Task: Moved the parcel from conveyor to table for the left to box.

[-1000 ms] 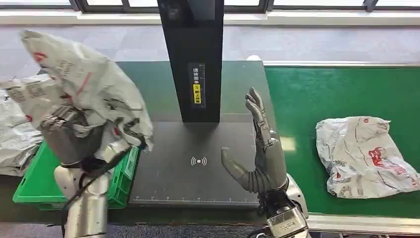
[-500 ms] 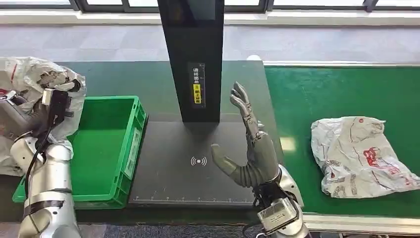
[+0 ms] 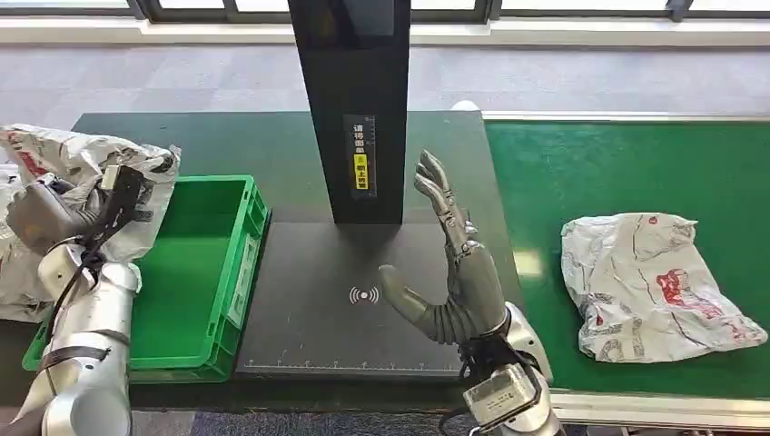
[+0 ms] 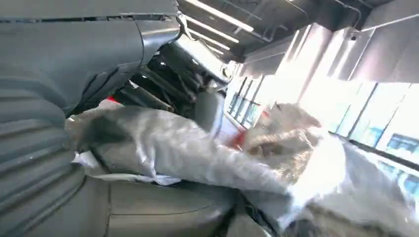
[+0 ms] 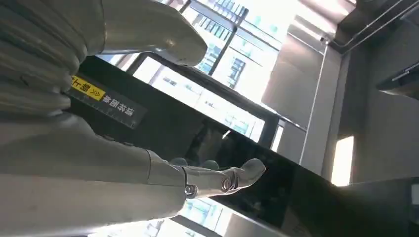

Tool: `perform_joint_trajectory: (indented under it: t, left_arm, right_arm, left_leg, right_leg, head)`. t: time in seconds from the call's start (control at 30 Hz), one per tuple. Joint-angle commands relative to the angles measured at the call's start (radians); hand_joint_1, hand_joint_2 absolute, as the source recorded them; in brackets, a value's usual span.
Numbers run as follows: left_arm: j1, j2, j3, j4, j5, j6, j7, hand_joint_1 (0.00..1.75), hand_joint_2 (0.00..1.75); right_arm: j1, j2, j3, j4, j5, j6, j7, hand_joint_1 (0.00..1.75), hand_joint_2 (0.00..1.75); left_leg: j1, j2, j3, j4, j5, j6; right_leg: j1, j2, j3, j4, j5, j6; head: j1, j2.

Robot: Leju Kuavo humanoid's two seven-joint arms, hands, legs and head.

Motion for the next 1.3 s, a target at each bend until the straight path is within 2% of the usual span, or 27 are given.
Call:
perform_joint_trajectory:
  t: [0.03,0.27,0.63,0.73,0.93,1.03,1.13,1.17,1.2,1.23,1.27,1.3]
  left_arm:
    - [-0.046,-0.006,0.027,0.107,-0.003,0.046,0.002,0.0,0.0]
    - [0.003,-0.067,-0.028,-0.012,0.026,0.027,-0.042,0.0,0.0]
    - [0.129,-0.109,-0.148,-0.197,0.152,0.01,-0.128,0.0,0.0]
    - [0.181,-0.149,-0.2,-0.291,0.151,-0.021,-0.114,0.0,0.0]
    - [0.211,-0.165,-0.232,-0.354,0.132,-0.044,-0.096,0.0,0.0]
    - [0.263,-0.172,-0.262,-0.42,0.075,-0.126,-0.027,0.0,0.0]
    - [0.255,-0.137,-0.26,-0.344,0.044,-0.183,0.016,0.0,0.0]
    - [0.247,-0.114,-0.255,-0.289,-0.035,-0.161,0.085,0.0,0.0]
    - [0.243,-0.107,-0.25,-0.268,-0.038,-0.152,0.084,0.0,0.0]
    - [0.25,-0.084,-0.266,-0.255,-0.13,-0.105,0.168,0.0,0.0]
    - [0.28,0.023,-0.444,-0.261,-0.13,-0.074,0.371,0.0,0.0]
    - [0.289,0.065,-0.52,-0.27,-0.13,-0.061,0.463,0.0,0.0]
  right_arm:
    - [-0.002,0.022,-0.073,0.023,0.018,0.007,0.002,0.0,1.75]
    - [0.029,0.001,-0.066,0.002,0.027,-0.026,0.002,0.0,1.75]
    - [0.021,-0.028,-0.057,0.025,0.004,-0.058,0.002,0.0,1.75]
    - [0.026,-0.027,-0.064,0.027,0.01,-0.058,0.002,0.0,1.75]
    - [0.022,-0.018,-0.075,0.041,0.011,-0.052,0.002,0.0,1.75]
    - [0.022,-0.017,-0.08,0.045,0.008,-0.033,0.002,0.0,1.75]
    - [0.012,-0.023,-0.082,0.055,-0.005,-0.025,0.002,0.0,1.75]
    - [0.009,-0.024,-0.085,0.06,-0.008,-0.019,0.002,0.0,1.75]
    - [0.007,-0.022,-0.087,0.061,-0.006,-0.016,0.002,0.0,1.75]
    - [0.008,-0.013,-0.094,0.063,0.003,-0.01,0.002,0.0,1.75]
    - [0.009,-0.002,-0.099,0.063,0.011,-0.003,0.002,0.0,1.75]
    - [0.009,0.002,-0.1,0.064,0.015,-0.001,0.002,0.0,1.75]
  left_leg:
    - [0.0,-0.002,0.001,-0.001,0.0,0.001]
    - [0.0,-0.003,0.0,-0.001,0.0,0.001]
    - [0.0,-0.002,0.002,-0.002,0.0,0.002]
    - [0.0,-0.002,0.003,-0.003,0.0,0.002]
    - [0.0,-0.003,0.001,-0.001,0.0,0.002]
    - [0.0,-0.001,0.001,-0.001,0.0,0.001]
    - [0.0,-0.001,0.002,-0.001,0.0,0.002]
    - [0.0,0.0,0.003,-0.002,0.0,0.002]
    - [0.0,0.0,0.003,-0.002,0.0,0.001]
    - [0.0,0.0,0.003,-0.003,0.0,0.002]
    - [0.0,0.001,0.002,-0.002,0.0,0.001]
    - [0.0,0.001,0.002,-0.001,0.0,0.001]
  right_leg:
    - [0.0,-0.003,0.002,-0.001,0.0,0.0]
    - [0.001,-0.004,0.002,-0.002,0.0,0.001]
    - [0.0,-0.003,0.003,-0.003,0.0,0.001]
    - [0.0,-0.004,0.005,-0.004,0.0,0.001]
    - [0.0,-0.004,0.004,-0.003,0.0,0.001]
    - [0.0,-0.001,0.002,-0.002,0.0,0.001]
    - [0.0,-0.001,0.003,-0.003,0.0,0.001]
    - [0.0,-0.001,0.004,-0.003,0.0,0.001]
    - [0.0,0.0,0.003,-0.003,0.0,0.001]
    - [0.0,-0.001,0.004,-0.004,0.0,0.001]
    - [0.0,0.0,0.003,-0.002,0.0,0.0]
    - [0.0,0.001,0.002,-0.001,0.0,0.0]
  head:
    - [0.0,0.0]
    - [0.0,0.0]
    - [0.0,0.0]
    - [0.0,0.0]
    - [0.0,0.0]
    - [0.0,0.0]
    - [0.0,0.0]
    - [0.0,0.0]
    - [0.0,0.0]
    - [0.0,0.0]
    - [0.0,0.0]
    - [0.0,0.0]
